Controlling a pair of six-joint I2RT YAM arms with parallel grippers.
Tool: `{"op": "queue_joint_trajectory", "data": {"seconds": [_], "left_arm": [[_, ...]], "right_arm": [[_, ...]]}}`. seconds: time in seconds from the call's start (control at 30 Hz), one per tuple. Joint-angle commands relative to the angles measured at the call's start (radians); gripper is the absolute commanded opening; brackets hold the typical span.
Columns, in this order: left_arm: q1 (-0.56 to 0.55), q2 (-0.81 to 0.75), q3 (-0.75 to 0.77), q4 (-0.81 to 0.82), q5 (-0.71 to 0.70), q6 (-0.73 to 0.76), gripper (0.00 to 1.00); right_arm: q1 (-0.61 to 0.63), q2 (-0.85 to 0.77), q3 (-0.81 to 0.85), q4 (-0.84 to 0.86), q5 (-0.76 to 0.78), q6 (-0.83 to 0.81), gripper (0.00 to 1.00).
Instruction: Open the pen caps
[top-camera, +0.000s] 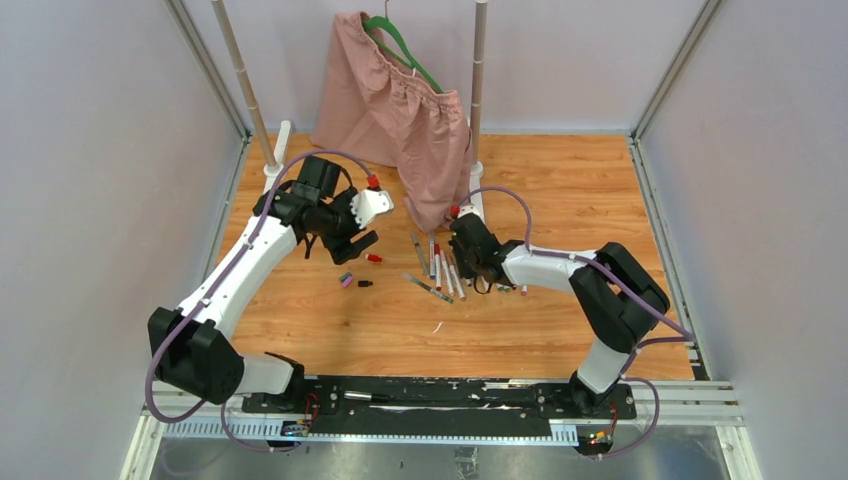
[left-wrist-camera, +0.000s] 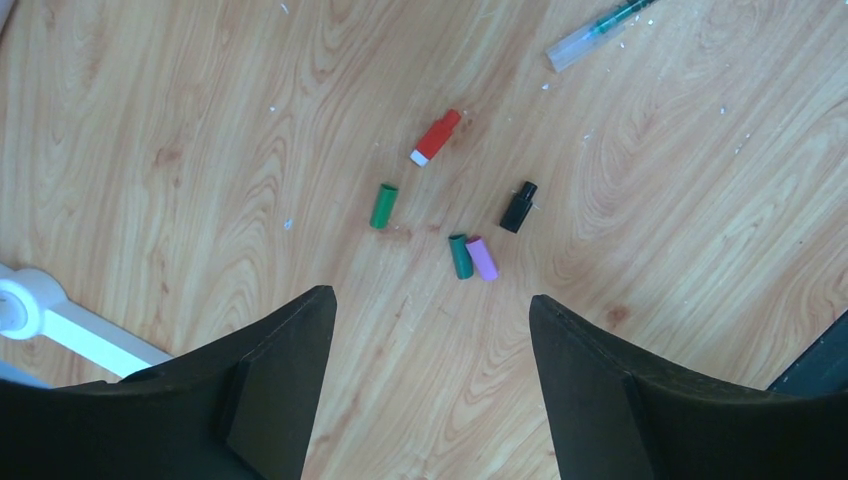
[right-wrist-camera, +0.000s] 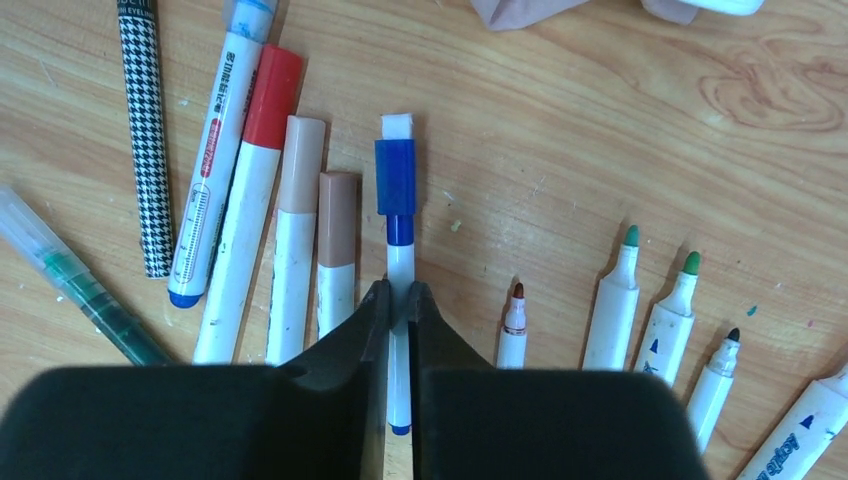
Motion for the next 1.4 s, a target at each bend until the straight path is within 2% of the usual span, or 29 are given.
{"op": "queue_joint_trajectory", "data": {"seconds": [0.0,0.2,0.27,0.3,0.4,0.53,0.7,0.83,0.97,1.13,1.37], "left_arm": [[0.008,-0.022,0.002,-0.031,0.033,0.002,0.77],[0.008,-0.040,0.027,-0.044,0.078,0.044,0.77],[0.007,-0.065,0.026,-0.048,0.114,0.085,0.77],[0.007,-0.082,0.022,-0.051,0.135,0.116,0.76],[-0.006,-0.166,-0.011,-0.053,0.175,0.251,0.76],[-0.092,-0.314,-0.079,-0.052,0.113,0.516,0.77],[-0.206,-0.428,-0.155,-0.049,0.108,0.746,0.80],[-0.309,-0.461,-0.217,-0.048,0.037,0.866,0.79],[-0.346,-0.462,-0.236,-0.047,0.000,0.917,0.76],[-0.347,-0.440,-0.237,-0.020,-0.047,0.910,0.71],[-0.347,-0.411,-0.245,0.021,-0.059,0.896,0.57]], "right_arm": [[0.016,-0.013,-0.024,-0.020,0.031,0.008,0.02],[0.013,-0.151,0.012,-0.090,0.007,-0.013,0.00],[0.013,-0.209,0.021,-0.116,-0.057,-0.011,0.00],[0.014,-0.244,0.029,-0.129,-0.139,-0.011,0.00],[0.014,-0.283,0.072,-0.183,-0.381,0.003,0.00],[0.027,-0.293,0.128,-0.236,-0.616,0.034,0.00],[0.063,-0.270,0.195,-0.230,-0.752,0.094,0.00],[0.096,-0.208,0.283,-0.226,-0.826,0.133,0.00],[0.116,-0.152,0.344,-0.200,-0.870,0.185,0.00],[0.125,-0.117,0.364,-0.142,-0.912,0.235,0.00],[0.126,-0.069,0.396,-0.101,-0.988,0.274,0.00]]}}
